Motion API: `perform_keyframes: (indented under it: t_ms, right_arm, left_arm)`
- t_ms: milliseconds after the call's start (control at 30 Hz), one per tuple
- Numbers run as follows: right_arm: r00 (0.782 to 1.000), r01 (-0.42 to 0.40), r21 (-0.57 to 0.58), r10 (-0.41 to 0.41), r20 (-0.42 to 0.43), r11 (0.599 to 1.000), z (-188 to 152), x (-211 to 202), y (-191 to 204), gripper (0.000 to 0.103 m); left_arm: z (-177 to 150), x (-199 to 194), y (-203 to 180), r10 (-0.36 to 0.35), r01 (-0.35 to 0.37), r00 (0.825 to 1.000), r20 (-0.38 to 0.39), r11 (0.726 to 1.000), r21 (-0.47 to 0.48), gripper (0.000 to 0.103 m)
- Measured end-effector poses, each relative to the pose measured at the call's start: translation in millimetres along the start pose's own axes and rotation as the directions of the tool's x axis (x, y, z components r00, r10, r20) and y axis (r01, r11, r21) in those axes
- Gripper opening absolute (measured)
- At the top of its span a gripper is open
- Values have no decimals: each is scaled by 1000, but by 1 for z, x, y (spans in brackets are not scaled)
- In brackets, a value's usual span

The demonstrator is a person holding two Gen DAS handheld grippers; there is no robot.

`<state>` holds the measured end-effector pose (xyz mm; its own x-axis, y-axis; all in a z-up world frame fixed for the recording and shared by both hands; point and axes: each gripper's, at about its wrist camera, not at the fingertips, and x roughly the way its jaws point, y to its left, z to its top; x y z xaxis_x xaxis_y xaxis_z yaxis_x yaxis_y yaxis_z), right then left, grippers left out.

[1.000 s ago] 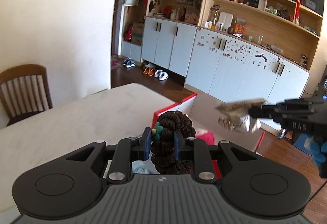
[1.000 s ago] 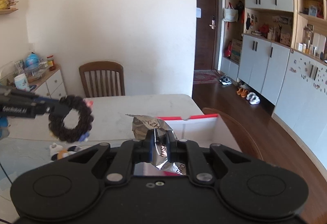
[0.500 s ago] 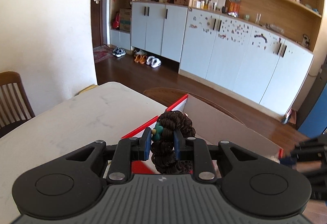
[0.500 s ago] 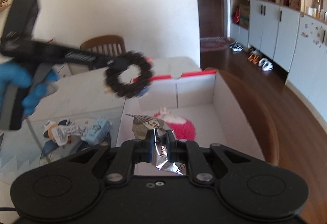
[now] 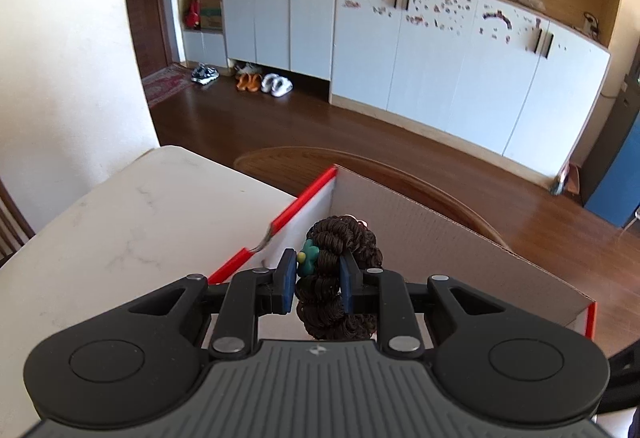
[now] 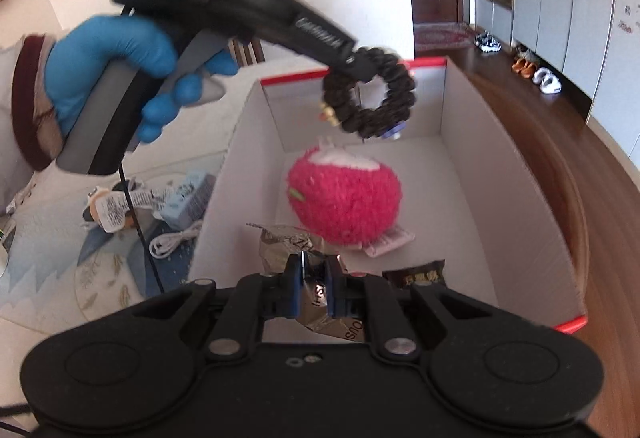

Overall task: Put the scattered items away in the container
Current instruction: 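Carry the foil bag and bracelet into the red box and release both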

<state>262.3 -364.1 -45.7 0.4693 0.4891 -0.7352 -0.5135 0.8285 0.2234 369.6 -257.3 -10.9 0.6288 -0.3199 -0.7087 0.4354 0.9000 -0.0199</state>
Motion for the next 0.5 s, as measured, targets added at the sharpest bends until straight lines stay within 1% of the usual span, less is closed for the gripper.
perform_keyframes:
  t_ms: [300, 500]
  right_arm:
    - [997, -22, 15, 23, -67, 1000, -6, 19, -7, 103]
    - [997, -26, 19, 27, -76, 999, -7, 25, -10, 103]
  left_arm:
    - [3, 40, -11, -17, 20, 998, -64, 999, 33, 21]
    - [4, 58, -15, -23, 27, 994, -104, 999, 38, 21]
